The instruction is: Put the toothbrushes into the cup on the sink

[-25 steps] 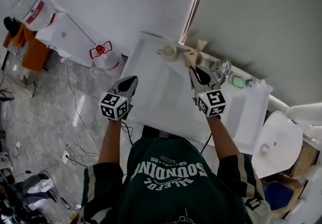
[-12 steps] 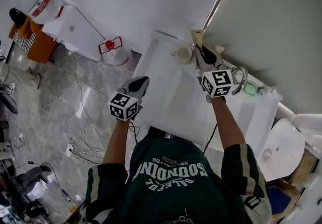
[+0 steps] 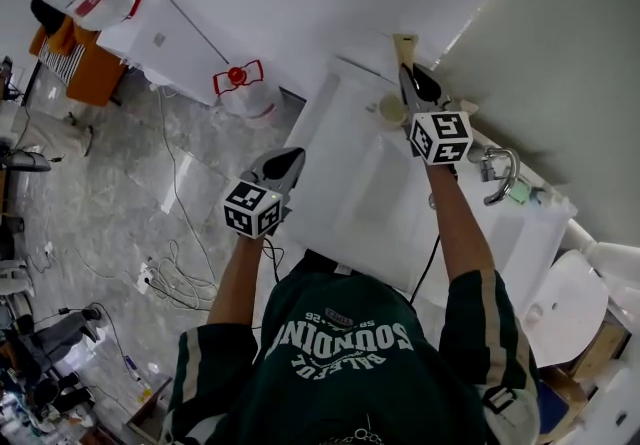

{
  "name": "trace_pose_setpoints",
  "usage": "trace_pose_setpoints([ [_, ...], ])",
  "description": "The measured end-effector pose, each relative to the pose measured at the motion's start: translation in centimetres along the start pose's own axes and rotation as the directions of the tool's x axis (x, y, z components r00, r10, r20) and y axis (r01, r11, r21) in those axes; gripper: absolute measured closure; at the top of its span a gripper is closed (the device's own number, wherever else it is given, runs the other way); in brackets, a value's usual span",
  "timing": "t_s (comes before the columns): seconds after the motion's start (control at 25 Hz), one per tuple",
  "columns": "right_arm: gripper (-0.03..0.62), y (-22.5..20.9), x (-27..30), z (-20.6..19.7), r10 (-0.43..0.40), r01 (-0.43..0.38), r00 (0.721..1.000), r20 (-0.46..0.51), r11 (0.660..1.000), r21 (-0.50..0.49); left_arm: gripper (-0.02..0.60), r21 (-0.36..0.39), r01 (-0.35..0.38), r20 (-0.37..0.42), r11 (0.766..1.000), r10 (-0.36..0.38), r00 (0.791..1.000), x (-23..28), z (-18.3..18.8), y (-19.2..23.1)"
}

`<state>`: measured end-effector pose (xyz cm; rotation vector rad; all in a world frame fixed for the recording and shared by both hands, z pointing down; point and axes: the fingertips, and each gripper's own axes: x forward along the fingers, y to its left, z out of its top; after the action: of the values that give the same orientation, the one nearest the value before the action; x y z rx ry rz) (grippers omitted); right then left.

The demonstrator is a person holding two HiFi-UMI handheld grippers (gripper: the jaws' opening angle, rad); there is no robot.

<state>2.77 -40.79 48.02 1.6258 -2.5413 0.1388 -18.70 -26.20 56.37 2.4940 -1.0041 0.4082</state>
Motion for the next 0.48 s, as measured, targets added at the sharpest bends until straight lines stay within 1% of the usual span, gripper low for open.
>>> trace_pose_setpoints([
  [0.16, 0.556, 0.2, 1.0, -1.5, 0.012, -0.012, 1.000, -0.003, 1.000, 0.008, 0.531, -0.006, -0.013, -0.012, 1.000, 0.012, 1.000, -0.3, -0.2, 0.9],
  [0.48, 0.556, -0.5, 2.2, -7.0, -0.005, 0.006, 0.998, -0.058, 1.000, 0.024, 0.531, -0.004, -0.016, -0.037, 1.000, 0.016, 0.999, 0.2, -0.8, 1.5],
])
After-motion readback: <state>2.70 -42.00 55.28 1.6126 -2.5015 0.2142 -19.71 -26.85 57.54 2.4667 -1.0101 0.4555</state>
